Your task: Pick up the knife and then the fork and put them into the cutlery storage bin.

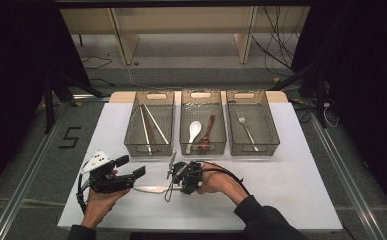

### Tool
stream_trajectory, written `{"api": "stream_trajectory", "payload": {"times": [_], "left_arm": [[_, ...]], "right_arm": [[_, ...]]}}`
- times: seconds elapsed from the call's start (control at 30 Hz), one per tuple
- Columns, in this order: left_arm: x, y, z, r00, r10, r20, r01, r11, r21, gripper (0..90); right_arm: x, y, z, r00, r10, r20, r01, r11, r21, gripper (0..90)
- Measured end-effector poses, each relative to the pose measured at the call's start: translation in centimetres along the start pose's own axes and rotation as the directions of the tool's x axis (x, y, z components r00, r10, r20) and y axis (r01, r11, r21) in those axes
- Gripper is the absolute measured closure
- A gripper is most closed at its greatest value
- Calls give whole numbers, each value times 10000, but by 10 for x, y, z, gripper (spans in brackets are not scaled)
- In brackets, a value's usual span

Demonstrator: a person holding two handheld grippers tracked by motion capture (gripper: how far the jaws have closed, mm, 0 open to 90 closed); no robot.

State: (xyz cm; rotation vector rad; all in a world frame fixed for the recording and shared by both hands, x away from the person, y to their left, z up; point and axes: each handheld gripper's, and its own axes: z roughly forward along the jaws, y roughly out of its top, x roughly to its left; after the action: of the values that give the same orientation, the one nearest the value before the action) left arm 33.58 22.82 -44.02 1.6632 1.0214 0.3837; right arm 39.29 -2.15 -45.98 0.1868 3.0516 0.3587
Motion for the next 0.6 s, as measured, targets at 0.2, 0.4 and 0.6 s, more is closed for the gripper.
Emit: {"api": "stream_trajectory", "payload": {"times": [0.2, 0.4, 0.6], "left_arm": [[0, 0, 0, 10000, -20, -4, 20, 10000, -3, 179], [0, 0, 0, 10000, -37, -3, 37, 10000, -17, 179], [0, 0, 0, 10000, -13, -2, 13, 10000, 20, 179]], "right_arm": [[1, 3, 1, 9999, -148, -66, 149, 9998, 142, 782], [2, 6, 0, 9999, -53, -133, 58, 9992, 406, 792], [3, 8, 1, 9998, -135, -129, 142, 9983, 559, 795]]}}
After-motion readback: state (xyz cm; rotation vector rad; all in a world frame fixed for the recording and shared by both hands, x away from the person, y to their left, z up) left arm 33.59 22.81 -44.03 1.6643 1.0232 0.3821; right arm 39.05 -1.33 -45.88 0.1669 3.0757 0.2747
